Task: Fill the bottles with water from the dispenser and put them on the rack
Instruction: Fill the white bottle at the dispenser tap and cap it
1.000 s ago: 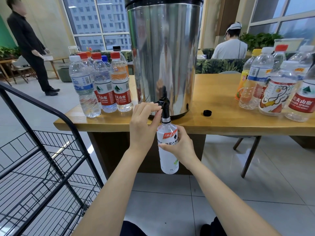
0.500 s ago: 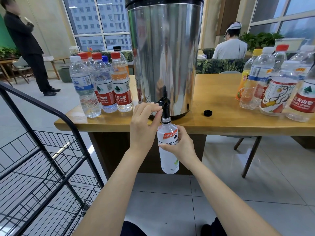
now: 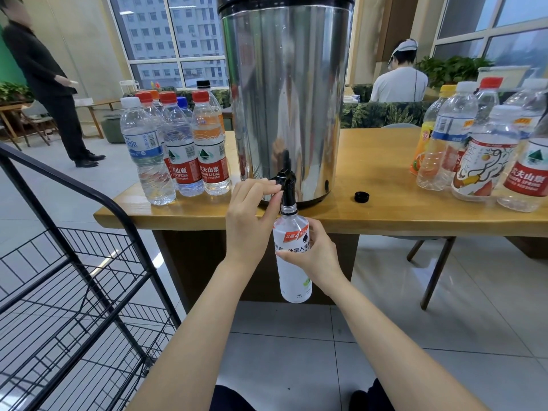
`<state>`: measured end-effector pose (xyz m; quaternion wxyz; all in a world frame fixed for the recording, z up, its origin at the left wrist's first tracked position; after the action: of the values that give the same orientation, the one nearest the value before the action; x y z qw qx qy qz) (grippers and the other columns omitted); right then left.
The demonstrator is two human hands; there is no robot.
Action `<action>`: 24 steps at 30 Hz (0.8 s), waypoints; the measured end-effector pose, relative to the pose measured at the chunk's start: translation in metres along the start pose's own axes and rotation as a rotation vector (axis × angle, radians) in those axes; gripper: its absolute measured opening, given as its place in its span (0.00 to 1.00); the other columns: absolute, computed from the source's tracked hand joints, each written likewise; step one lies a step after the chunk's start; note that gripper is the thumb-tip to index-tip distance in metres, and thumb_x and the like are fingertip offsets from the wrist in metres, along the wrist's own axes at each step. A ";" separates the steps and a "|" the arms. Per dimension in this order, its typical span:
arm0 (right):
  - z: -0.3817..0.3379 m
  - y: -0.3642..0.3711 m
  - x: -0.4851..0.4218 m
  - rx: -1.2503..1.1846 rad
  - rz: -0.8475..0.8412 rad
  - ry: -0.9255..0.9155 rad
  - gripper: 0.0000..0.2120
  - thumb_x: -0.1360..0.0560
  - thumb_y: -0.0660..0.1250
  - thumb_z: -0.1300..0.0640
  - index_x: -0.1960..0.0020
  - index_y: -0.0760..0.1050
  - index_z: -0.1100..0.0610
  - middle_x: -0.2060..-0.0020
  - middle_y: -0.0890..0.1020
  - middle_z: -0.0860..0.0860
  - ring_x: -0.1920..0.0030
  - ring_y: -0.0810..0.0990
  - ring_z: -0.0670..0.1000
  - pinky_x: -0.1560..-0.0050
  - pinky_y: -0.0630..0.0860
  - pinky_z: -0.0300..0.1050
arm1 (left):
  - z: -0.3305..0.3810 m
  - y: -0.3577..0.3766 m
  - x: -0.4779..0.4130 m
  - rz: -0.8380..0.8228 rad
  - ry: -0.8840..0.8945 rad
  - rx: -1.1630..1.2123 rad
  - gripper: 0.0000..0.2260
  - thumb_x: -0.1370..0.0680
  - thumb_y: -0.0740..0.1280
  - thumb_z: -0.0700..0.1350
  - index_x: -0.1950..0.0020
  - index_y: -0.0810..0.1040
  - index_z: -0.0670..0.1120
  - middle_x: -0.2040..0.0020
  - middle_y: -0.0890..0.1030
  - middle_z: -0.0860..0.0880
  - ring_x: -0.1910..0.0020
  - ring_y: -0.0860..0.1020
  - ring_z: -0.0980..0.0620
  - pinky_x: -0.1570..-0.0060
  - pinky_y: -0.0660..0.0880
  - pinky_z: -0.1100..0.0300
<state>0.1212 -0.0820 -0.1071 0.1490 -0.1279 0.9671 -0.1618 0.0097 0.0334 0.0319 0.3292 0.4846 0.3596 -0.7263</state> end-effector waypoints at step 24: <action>0.001 -0.001 0.001 -0.004 0.003 0.010 0.36 0.36 0.80 0.51 0.33 0.66 0.48 0.44 0.78 0.44 0.46 0.76 0.43 0.45 0.76 0.46 | -0.001 0.001 0.000 -0.006 -0.005 0.005 0.06 0.23 0.69 0.40 0.51 0.81 0.38 0.53 0.82 0.43 0.48 0.78 0.49 0.44 0.72 0.66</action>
<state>0.1209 -0.0828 -0.1075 0.1440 -0.1261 0.9683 -0.1604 0.0106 0.0333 0.0313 0.3266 0.4825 0.3584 -0.7295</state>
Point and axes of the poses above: each hand's wrist, its own x-axis away from the middle knuckle, its own y-axis out of the palm, z = x × y, the point moved 10 cm from there along -x, towards the middle knuckle
